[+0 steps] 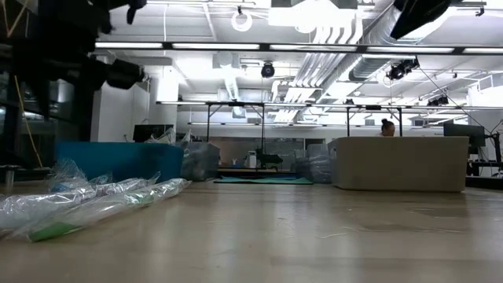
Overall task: Pick & Place Toothbrushes
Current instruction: Put the violet toothbrush into the right black bin
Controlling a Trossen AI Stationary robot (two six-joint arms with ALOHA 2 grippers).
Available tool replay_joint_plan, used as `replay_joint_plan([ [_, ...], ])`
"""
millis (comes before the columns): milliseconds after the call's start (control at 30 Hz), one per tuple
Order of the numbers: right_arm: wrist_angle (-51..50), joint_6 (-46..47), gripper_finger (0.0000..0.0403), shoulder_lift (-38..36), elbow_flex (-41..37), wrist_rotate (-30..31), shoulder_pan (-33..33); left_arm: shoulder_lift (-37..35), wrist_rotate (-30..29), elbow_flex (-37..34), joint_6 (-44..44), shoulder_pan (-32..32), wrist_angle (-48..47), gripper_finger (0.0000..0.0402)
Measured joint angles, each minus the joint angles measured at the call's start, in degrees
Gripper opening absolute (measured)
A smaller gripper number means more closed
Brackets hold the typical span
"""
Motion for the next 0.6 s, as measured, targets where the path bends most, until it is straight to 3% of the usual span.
replay_joint_plan([
  [233, 0.50, 0.98, 0.0240, -1.54, 0.04, 6.73, 3.20, 2.51, 1.74, -1.06, 2.53, -8.29, 3.58, 0.0185],
  [600, 0.80, 0.87, 0.0240, -1.52, 0.04, 9.86, 3.53, 14.63, 0.84, -1.09, 0.37, -20.79, 4.62, 0.0190],
])
